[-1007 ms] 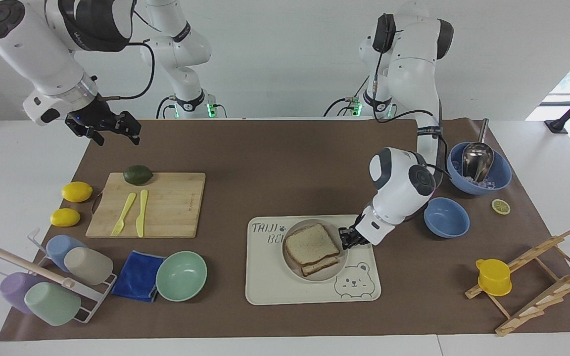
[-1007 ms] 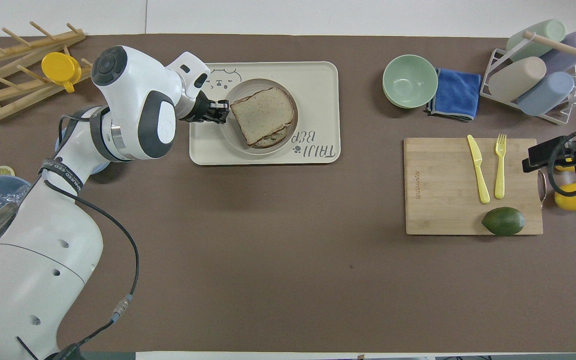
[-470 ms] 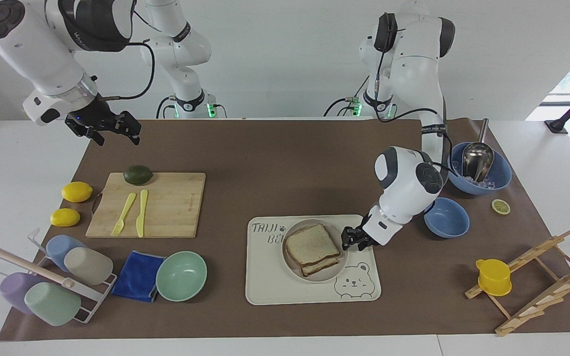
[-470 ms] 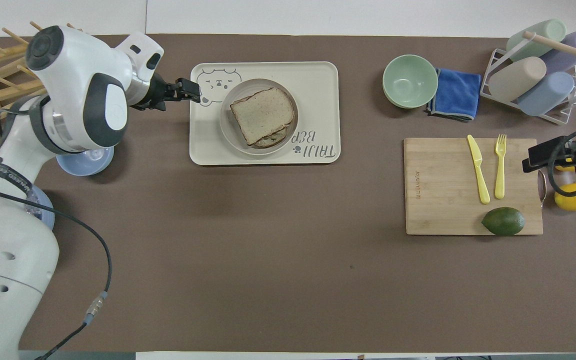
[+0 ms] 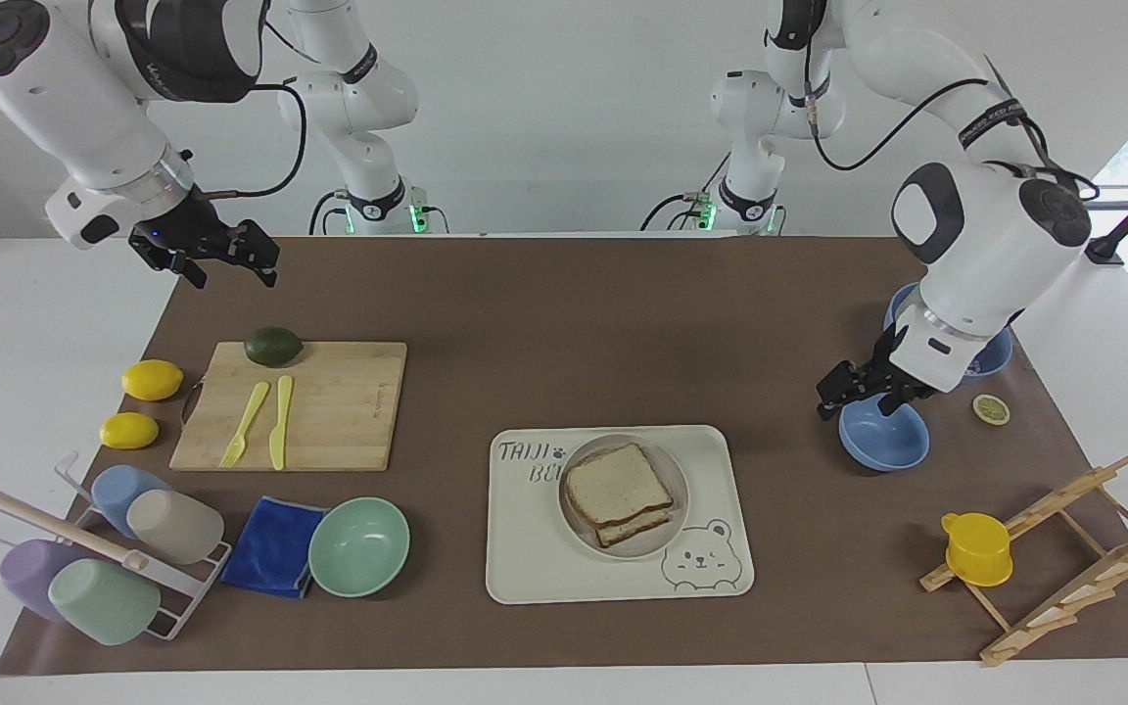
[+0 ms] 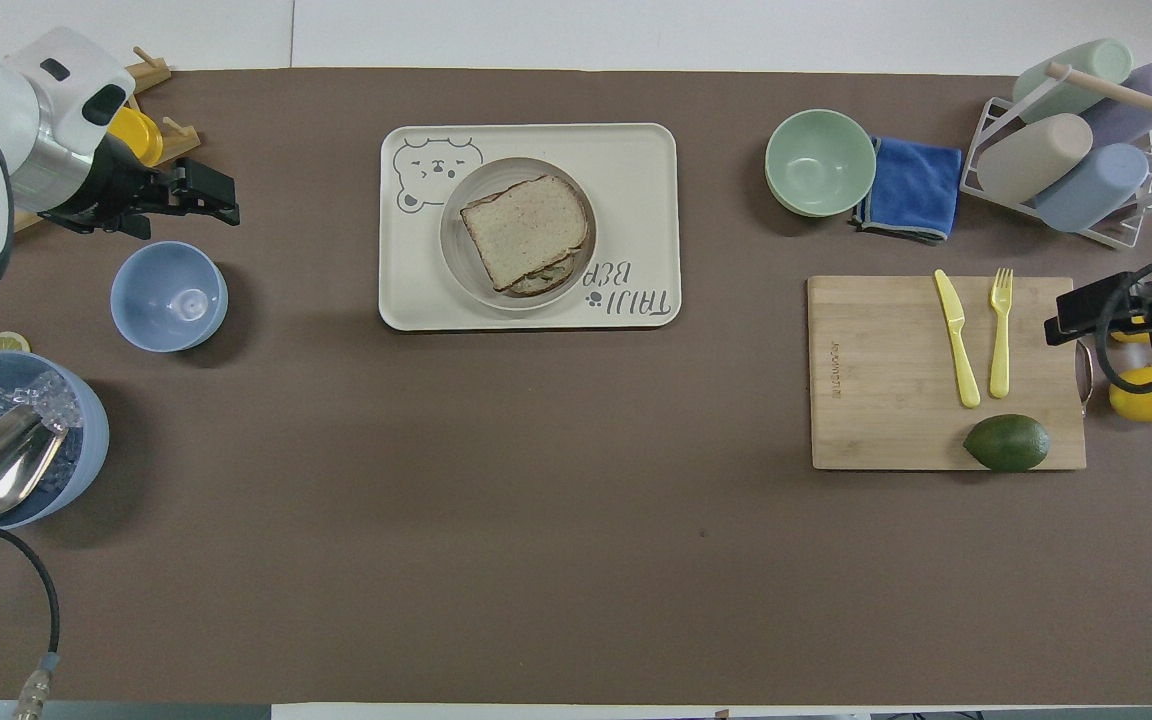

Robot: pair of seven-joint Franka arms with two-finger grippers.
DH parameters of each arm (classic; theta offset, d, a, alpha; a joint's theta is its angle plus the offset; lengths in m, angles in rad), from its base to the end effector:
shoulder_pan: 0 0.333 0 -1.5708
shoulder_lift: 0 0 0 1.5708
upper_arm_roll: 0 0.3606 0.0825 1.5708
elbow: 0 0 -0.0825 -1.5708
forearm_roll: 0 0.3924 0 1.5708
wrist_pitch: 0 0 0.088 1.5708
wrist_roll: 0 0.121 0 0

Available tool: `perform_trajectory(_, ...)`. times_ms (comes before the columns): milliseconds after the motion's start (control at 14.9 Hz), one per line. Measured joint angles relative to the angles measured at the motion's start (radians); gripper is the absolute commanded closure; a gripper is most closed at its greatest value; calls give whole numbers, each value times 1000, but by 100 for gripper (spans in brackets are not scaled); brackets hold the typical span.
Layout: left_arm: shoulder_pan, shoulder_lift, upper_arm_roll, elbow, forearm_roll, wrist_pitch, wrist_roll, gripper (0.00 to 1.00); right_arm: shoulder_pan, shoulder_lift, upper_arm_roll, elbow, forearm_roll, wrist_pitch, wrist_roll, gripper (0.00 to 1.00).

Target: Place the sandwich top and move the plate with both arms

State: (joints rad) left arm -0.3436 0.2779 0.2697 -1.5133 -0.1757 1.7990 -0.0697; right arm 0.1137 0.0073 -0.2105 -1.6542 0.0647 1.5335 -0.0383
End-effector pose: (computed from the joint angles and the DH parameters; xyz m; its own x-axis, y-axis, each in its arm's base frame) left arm 0.6615 -0.0878 0.5376 0.9997 0.0240 0.0099 0.0229 -0.9948 0.0994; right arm 0.5534 -0.0452 0.6087 0.9906 -0.0556 -0.1249 -0.0644 -0.9956 -0.0677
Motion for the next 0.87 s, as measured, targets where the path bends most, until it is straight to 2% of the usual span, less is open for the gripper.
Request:
perform_trajectory(470, 0, -147, 1, -3, 71, -253, 0, 0, 0, 0, 0, 0, 0, 0, 0, 0)
perform_trajectory(738, 6, -234, -5, -13, 96, -354, 0, 0, 0, 0, 0, 0, 0, 0, 0, 0)
perform_trajectory(872, 65, -272, -70, -27, 103, -381, 0, 0, 0, 0, 0, 0, 0, 0, 0, 0)
